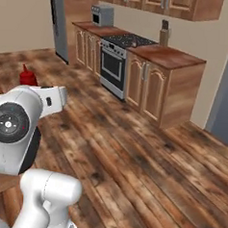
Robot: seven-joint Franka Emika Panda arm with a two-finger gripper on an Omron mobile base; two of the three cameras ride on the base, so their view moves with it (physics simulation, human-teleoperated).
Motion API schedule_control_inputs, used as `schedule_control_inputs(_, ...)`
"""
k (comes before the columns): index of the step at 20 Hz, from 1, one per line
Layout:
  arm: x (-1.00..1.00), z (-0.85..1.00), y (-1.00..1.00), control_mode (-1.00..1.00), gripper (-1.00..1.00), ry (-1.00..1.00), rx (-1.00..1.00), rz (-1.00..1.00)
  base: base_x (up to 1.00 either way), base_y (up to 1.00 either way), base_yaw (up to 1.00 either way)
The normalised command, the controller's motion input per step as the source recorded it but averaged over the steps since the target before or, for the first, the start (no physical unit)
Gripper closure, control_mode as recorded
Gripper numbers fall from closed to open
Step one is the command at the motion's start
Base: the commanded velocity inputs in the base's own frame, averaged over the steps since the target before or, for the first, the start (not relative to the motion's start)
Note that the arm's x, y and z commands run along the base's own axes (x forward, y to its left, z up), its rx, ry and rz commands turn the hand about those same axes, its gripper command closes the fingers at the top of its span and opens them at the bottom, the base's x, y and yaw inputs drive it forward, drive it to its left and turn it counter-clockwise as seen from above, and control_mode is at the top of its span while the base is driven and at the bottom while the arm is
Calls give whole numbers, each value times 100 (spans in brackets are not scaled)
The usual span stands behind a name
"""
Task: Take 2 condiments from the cabinet and move them on the counter near the stove.Make sure the condiments are lined up with each other, next to each other.
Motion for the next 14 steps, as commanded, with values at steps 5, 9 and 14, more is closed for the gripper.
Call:
schedule_control_inputs(5,0,0,0,100,100,0,0,0,100,-1,35)
schedule_control_inputs(9,0,0,0,100,100,0,0,0,100,0,50)
schedule_control_inputs(14,0,0,0,100,100,0,0,0,100,-6,46)
